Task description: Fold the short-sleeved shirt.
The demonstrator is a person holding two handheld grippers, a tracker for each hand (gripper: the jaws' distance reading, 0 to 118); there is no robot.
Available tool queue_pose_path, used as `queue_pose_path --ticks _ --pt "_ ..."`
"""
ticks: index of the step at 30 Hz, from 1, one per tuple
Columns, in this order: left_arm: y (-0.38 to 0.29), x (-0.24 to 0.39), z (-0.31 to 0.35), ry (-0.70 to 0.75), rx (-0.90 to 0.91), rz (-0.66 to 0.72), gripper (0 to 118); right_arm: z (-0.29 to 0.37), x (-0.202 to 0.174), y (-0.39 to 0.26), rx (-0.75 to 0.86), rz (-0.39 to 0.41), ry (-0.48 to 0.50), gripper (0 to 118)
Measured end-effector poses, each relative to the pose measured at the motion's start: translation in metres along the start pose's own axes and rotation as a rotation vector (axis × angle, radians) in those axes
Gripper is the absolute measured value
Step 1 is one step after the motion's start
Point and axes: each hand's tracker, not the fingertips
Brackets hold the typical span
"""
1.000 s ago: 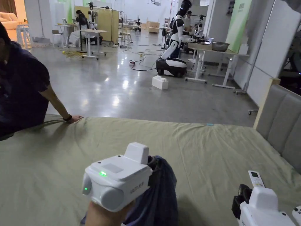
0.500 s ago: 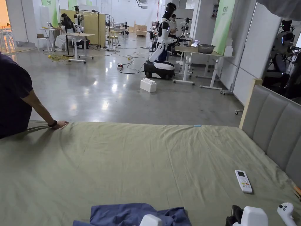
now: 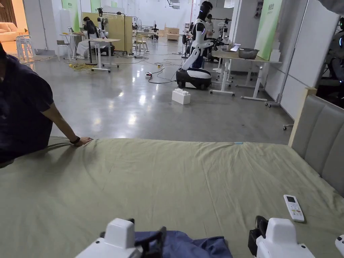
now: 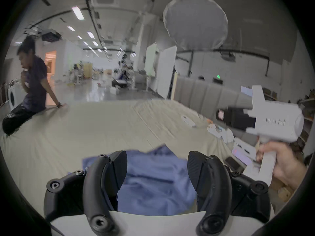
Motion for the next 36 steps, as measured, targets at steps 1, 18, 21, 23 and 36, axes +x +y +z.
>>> queue_pose_path --ticks 1,18,21,23,36 --pt "0.001 -0.009 0.001 0.057 0.005 -0.022 75 -0.001 -0.003 0.002 0.007 0.006 0.003 1" --pt "0.005 -0.085 -0.008 0.264 -0.111 0.110 3 -0.007 -0.032 0.013 0.058 0.052 0.052 1" --pt "-0.002 -0.097 -0.030 0.243 -0.207 0.144 3 -0.011 -0.030 0.010 0.050 0.058 0.053 1" --pt "-0.010 -0.106 -0.048 0.233 -0.259 0.149 3 -0.014 -0.028 0.007 0.039 0.054 0.052 1" --pt "-0.060 -0.137 -0.170 0.186 -0.601 0.226 35 -0.032 -0.016 -0.010 -0.079 0.048 0.061 1"
